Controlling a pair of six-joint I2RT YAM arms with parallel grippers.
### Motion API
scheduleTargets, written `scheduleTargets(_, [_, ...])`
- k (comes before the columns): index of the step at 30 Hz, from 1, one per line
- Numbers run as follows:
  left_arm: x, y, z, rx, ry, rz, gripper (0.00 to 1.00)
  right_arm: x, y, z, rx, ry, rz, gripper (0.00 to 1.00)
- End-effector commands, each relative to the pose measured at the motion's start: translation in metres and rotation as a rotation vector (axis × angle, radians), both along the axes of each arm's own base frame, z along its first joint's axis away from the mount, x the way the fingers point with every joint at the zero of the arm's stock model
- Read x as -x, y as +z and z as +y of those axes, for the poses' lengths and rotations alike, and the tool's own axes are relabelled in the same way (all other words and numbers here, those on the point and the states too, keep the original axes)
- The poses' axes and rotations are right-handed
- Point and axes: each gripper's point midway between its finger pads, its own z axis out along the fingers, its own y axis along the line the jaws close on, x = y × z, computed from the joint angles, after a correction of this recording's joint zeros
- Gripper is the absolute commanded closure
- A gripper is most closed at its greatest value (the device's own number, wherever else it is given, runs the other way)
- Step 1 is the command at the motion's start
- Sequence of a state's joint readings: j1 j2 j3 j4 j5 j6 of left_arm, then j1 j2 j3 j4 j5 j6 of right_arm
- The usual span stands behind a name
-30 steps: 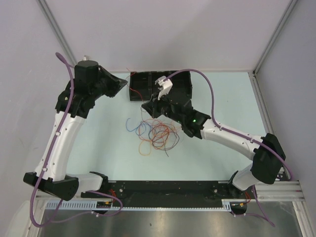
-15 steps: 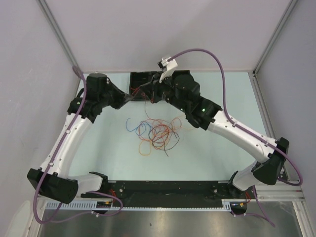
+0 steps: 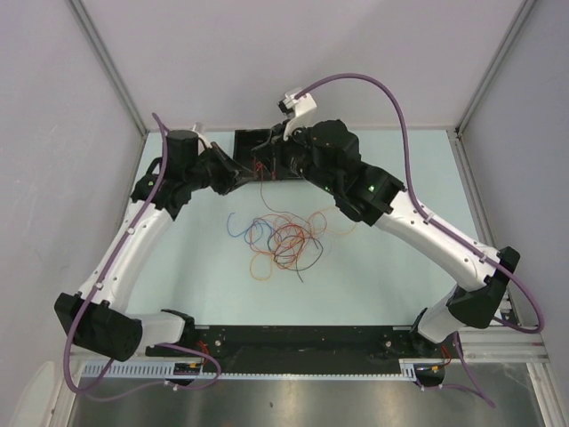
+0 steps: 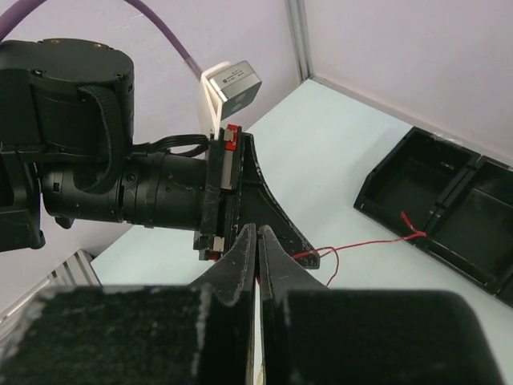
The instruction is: Untangle the cables
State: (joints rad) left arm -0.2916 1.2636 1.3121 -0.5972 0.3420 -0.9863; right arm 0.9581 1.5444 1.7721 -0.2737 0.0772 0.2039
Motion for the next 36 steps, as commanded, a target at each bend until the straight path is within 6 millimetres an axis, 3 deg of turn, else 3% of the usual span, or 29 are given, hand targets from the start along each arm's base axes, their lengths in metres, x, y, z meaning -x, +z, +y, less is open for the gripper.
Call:
scheduleTargets(1, [0.004,-0.023,0.01,-0.137,-0.073,0.033,0.81,0.011,0.111,-0.023,-0.206,-0.027,-0.205,1.0])
scheduleTargets(3, [0.003,-0.027,0.016,-0.182,-0.067,0.035,0.7,0.009,0.114,-0.026,-0.193,-0.045,-0.213,1.0])
scheduleTargets(4, [0.005,-0.028,0.018,-0.192,-0.062,0.042,0.53,0.008,0.122,-0.03,-0.2,-0.056,-0.226,1.0])
scheduleTargets(6, [0.007,-0.029,0.025,-0.215,-0.044,0.028,0.37,0.006,0.126,-0.035,-0.184,-0.073,-0.237,1.0])
scheduleTargets(7, [0.009,-0.035,0.028,-0.221,-0.039,0.035,0.24,0.004,0.137,-0.04,-0.196,-0.085,-0.255,1.0])
scheduleTargets(10, [0.014,-0.035,0.037,-0.235,-0.009,0.004,0.13,-0.002,0.147,-0.046,-0.186,-0.102,-0.281,1.0])
scheduleTargets(15, [0.023,-0.053,0.052,-0.302,0.009,0.016,0.14,-0.024,0.168,-0.061,-0.197,-0.146,-0.325,1.0])
scheduleTargets(19, [0.039,-0.083,0.062,-0.36,0.002,0.05,0.17,-0.05,0.173,-0.07,-0.186,-0.192,-0.357,1.0])
scheduleTargets(28, [0.075,-0.137,0.099,-0.518,0.047,0.048,0.18,-0.127,0.158,-0.105,-0.151,-0.307,-0.38,1.0])
scheduleTargets(31, [0.085,-0.135,0.105,-0.515,0.078,0.005,0.19,-0.149,0.152,-0.114,-0.139,-0.338,-0.381,1.0])
scheduleTargets(36, [0.086,-0.098,0.119,-0.527,0.167,-0.186,0.22,-0.179,0.141,-0.124,-0.123,-0.38,-0.385,1.0])
